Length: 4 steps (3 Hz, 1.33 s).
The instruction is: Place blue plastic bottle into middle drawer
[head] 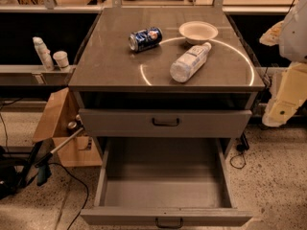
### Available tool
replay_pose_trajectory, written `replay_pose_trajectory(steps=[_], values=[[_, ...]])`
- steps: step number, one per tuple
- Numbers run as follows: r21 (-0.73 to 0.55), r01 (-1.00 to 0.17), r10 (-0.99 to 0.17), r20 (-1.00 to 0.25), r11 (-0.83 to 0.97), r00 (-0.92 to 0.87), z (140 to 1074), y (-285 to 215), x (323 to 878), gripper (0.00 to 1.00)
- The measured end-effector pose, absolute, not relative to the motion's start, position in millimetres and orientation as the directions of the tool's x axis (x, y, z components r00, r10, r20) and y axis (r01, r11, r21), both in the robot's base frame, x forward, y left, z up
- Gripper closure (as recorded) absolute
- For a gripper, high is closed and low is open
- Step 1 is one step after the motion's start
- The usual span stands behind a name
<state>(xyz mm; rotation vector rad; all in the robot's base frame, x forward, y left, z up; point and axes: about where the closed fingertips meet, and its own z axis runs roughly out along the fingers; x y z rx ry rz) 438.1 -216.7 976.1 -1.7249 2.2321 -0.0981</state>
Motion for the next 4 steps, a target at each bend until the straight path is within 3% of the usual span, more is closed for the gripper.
replay_pose_trajectory(steps=[2,4], values=[[-0.258,-0.934,-0.957,-0.217,0.248,-0.194,979.8,-215.5,437.3,0.0],[-0.343,-0.938,-0.975,-0.221,0.045,0.034,999.1,-209.1,427.8,0.0]])
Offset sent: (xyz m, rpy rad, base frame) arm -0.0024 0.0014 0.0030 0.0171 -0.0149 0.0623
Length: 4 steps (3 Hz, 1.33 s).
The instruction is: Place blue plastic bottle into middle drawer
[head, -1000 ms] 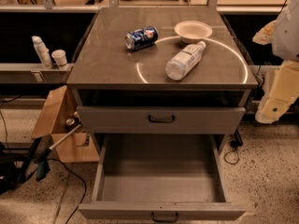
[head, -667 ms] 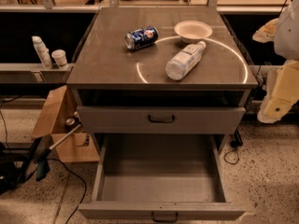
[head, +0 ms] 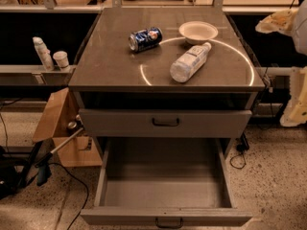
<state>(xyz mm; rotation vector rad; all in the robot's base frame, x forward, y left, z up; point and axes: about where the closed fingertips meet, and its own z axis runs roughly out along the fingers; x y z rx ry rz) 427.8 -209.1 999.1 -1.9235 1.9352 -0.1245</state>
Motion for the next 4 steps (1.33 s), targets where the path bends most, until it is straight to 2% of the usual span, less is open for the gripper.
replay_pose_trajectory(steps=[1,2,4], values=[[-0.405,-0.906,-0.959,-0.182,-0.127,0.216,998.2,-201.0,430.7,0.0],[-0.426,-0.884,-0.947,-0.157,-0.192,0.281,991.0,-196.2,440.1,0.0],[-0.433,-0.881,-0.943,-0.17,-0.187,0.284,990.9,-198.1,440.3,0.0]])
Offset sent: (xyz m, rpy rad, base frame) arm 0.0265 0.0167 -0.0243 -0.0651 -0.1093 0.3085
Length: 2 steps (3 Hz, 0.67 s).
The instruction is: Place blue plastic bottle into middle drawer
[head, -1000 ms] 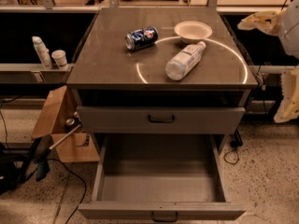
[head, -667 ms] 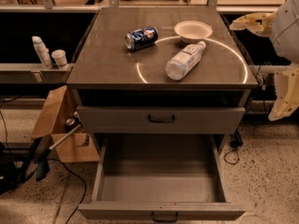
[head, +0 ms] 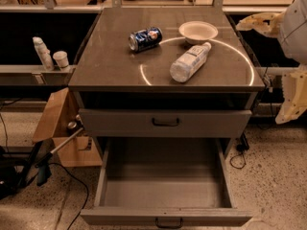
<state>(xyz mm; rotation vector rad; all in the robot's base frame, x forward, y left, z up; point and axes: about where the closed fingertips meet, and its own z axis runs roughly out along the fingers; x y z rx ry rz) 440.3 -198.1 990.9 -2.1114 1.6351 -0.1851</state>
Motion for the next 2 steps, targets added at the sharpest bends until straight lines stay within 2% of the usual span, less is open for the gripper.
replay_pose_trajectory(steps=[2], values=[[-0.492,-0.8,-0.867,-0.162,-0.343,0.472,994.1,-178.5,481.7,0.0]])
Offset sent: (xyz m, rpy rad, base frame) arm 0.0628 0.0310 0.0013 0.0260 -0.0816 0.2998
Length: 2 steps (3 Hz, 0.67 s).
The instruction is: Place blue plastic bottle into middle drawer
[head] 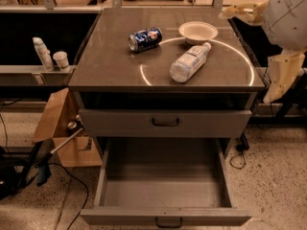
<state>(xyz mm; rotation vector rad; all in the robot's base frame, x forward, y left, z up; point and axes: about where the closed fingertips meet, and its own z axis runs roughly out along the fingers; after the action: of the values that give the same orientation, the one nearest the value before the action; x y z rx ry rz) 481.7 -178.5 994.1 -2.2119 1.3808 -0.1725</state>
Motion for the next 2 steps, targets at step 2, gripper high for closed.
replay_pose_trajectory(steps=[2], values=[[-0.437,-0.792,-0.827,-0.167,-0.427,0.537,994.3,-155.7,520.5,0.0]])
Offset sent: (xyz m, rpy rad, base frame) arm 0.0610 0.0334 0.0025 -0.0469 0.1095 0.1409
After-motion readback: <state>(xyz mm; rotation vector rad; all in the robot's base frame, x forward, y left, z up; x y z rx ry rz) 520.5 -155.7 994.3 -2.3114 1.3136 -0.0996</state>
